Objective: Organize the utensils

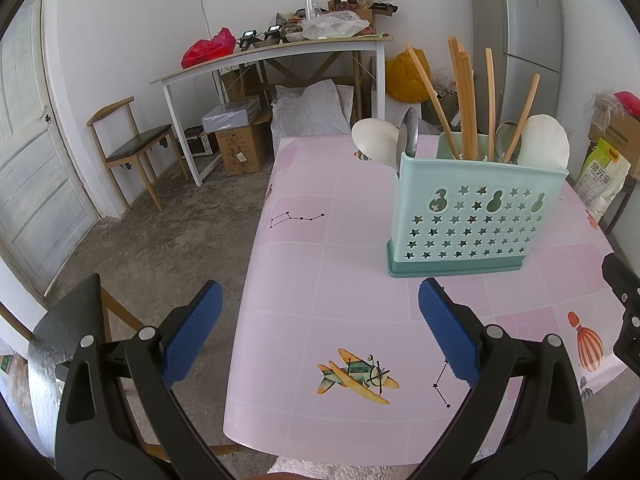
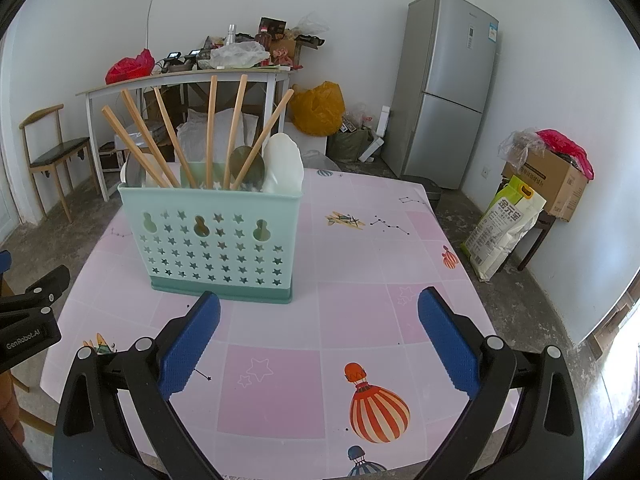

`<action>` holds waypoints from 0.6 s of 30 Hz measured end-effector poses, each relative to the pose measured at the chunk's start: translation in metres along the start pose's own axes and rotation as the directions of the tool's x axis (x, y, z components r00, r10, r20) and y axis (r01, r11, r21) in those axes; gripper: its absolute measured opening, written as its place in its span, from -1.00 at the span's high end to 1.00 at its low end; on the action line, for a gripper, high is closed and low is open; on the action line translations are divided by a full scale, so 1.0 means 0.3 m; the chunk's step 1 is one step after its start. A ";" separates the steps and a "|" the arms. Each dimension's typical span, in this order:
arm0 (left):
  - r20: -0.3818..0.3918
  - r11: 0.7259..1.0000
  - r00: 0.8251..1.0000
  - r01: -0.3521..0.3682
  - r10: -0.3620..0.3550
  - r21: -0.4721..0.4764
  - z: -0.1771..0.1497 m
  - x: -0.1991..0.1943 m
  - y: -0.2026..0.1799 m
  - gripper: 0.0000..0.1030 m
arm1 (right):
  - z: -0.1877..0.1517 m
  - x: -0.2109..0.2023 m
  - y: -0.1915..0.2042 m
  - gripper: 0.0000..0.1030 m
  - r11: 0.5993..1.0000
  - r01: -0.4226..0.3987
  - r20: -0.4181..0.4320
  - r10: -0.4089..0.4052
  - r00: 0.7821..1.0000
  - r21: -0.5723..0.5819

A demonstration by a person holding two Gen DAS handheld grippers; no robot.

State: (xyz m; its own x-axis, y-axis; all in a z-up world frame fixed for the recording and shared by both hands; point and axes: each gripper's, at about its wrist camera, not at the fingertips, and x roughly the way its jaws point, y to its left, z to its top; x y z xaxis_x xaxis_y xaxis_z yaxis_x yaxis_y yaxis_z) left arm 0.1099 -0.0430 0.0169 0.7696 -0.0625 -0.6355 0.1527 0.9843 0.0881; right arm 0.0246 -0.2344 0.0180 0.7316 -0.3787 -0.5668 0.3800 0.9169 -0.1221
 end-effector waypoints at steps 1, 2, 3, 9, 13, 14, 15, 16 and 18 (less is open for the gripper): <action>0.001 1.000 1.000 0.000 0.000 0.000 0.000 0.000 0.001 -0.84 | 0.000 0.000 0.000 -0.87 1.000 0.000 0.000 0.000 1.000 0.001; 0.000 1.000 1.000 0.000 0.000 0.001 0.000 0.001 -0.001 -0.84 | -0.001 0.001 0.001 -0.87 1.000 0.000 0.000 0.000 1.000 -0.001; 0.000 1.000 1.000 0.000 0.000 0.001 0.000 0.000 0.000 -0.84 | 0.000 0.000 0.001 -0.87 1.000 0.000 0.000 0.000 1.000 -0.001; 0.001 1.000 1.000 0.001 -0.001 0.002 -0.002 0.001 -0.002 -0.84 | 0.002 -0.002 0.002 -0.87 1.000 0.000 0.001 0.000 1.000 -0.001; 0.001 1.000 1.000 0.003 -0.003 0.005 -0.007 0.001 -0.006 -0.84 | 0.004 -0.004 0.003 -0.87 1.000 0.000 0.002 0.000 1.000 -0.002; 0.001 1.000 1.000 0.004 -0.004 0.004 -0.007 0.001 -0.005 -0.83 | 0.006 -0.006 0.002 -0.87 1.000 0.000 0.004 0.000 1.000 -0.002; 0.001 1.000 1.000 0.005 -0.005 0.004 -0.008 0.001 -0.007 -0.83 | 0.009 -0.008 0.001 -0.87 1.000 -0.001 0.005 0.001 1.000 -0.001; 0.001 1.000 1.000 0.006 -0.006 0.003 -0.009 0.000 -0.006 -0.84 | 0.012 -0.009 -0.001 -0.87 1.000 0.000 0.005 0.000 1.000 -0.001; 0.001 1.000 1.000 0.006 -0.006 0.004 -0.009 0.002 -0.009 -0.84 | 0.014 -0.009 -0.002 -0.87 1.000 -0.002 0.005 0.002 1.000 0.001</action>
State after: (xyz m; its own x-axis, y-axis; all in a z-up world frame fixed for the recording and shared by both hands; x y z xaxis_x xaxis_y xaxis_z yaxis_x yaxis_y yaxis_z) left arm 0.1083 -0.0453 0.0143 0.7690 -0.0689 -0.6355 0.1601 0.9833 0.0871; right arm 0.0248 -0.2346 0.0228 0.7352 -0.3779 -0.5628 0.3793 0.9174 -0.1204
